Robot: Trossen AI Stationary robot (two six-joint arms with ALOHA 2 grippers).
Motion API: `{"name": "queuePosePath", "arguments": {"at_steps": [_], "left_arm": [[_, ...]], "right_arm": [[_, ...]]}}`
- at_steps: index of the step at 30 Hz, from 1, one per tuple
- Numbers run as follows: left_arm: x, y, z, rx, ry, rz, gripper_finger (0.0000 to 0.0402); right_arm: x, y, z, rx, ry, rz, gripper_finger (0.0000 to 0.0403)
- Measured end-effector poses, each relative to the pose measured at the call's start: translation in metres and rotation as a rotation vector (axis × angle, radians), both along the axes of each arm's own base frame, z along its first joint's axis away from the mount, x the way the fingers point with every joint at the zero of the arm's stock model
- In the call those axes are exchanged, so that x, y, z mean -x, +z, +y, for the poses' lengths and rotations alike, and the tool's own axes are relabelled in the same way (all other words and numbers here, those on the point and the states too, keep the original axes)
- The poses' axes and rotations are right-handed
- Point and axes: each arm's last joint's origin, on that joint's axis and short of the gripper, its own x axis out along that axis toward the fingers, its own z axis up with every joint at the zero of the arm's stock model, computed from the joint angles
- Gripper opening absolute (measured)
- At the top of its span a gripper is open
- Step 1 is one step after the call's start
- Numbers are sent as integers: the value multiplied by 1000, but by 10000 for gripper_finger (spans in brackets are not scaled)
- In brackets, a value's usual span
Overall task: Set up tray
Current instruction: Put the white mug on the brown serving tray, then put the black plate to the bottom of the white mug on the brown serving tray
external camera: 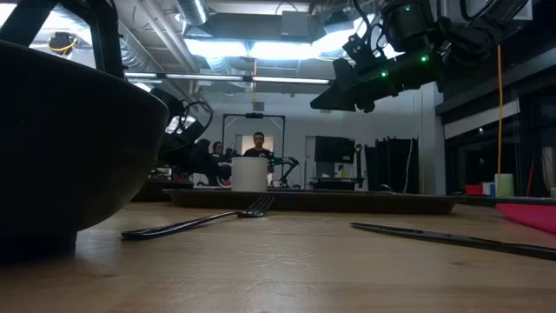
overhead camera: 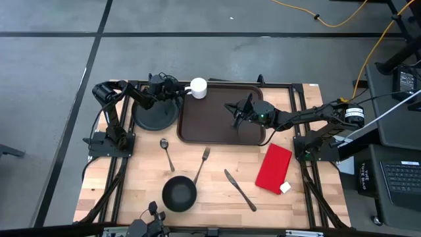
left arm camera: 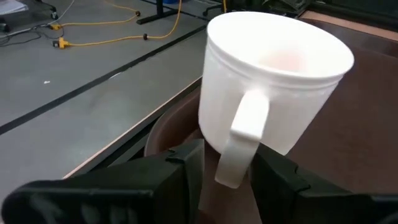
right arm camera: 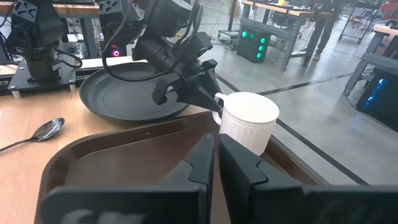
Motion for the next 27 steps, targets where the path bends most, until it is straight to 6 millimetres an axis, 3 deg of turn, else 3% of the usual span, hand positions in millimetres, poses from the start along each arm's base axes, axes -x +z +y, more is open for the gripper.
{"name": "queuePosePath", "arguments": {"at_steps": [10, 20, 27], "left_arm": [[-1, 10, 1, -47, -12, -44, 112], [6, 49, -11, -84, -42, -21, 112], [4, 84, -38, -167, -139, 23, 105]], "right_arm": [[0, 0, 0, -1, 0, -1, 30], [0, 0, 0, 0, 1, 2, 30], [0, 0, 0, 1, 1, 1, 30]]}}
